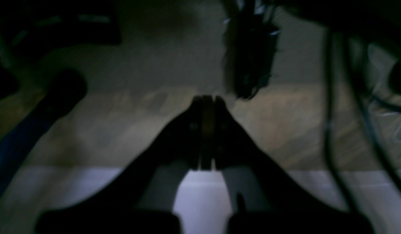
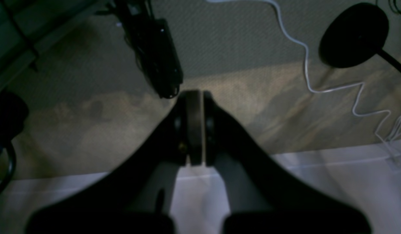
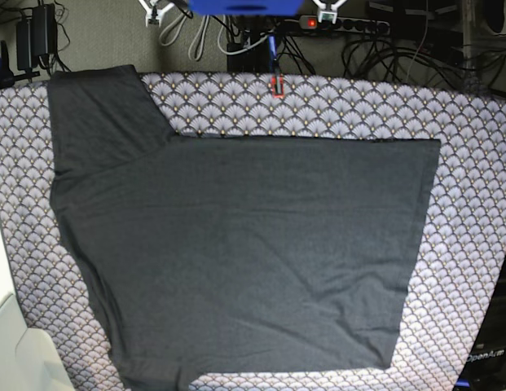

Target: Fold the T-shirt properly

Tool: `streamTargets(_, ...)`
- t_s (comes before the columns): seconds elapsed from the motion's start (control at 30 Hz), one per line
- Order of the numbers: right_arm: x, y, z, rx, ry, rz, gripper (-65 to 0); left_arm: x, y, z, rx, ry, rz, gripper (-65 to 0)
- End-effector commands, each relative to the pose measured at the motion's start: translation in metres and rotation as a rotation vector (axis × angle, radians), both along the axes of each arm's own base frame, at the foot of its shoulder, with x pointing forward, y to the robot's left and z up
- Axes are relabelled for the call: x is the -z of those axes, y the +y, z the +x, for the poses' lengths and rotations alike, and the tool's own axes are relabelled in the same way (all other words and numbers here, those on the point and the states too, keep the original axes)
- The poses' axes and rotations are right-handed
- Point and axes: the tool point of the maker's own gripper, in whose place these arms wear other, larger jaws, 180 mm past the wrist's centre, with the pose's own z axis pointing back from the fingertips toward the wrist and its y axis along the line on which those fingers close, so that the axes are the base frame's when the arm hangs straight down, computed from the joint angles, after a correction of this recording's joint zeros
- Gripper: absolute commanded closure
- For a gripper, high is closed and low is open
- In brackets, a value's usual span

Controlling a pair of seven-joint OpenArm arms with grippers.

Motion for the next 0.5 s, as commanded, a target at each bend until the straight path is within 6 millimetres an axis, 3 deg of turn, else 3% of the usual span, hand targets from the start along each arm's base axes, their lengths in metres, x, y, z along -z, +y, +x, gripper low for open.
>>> streamTargets(0.0,-0.001,-0.002,-0.011,0.003,0.016,-0.002,0.0,0.000,0.000,-0.006,-0.004,0.024,0.001,-0.3)
streamTargets(0.2,-0.001,0.002,-0.015,0.006,0.024,0.004,0.0,-0.001,0.014,-0.011,0.002,0.050,0.021,-0.4)
streamTargets(0.33,-0.001,0.016,-0.014,0.007,0.019,0.025,0.0,-0.002,0.030,-0.010,0.006,0.048,0.045,-0.3)
streamTargets(0.47,-0.001,0.018,-0.005,0.008,-0.007,0.027,0.0,-0.003,0.035,0.007,0.011,-0.002,0.051,-0.3)
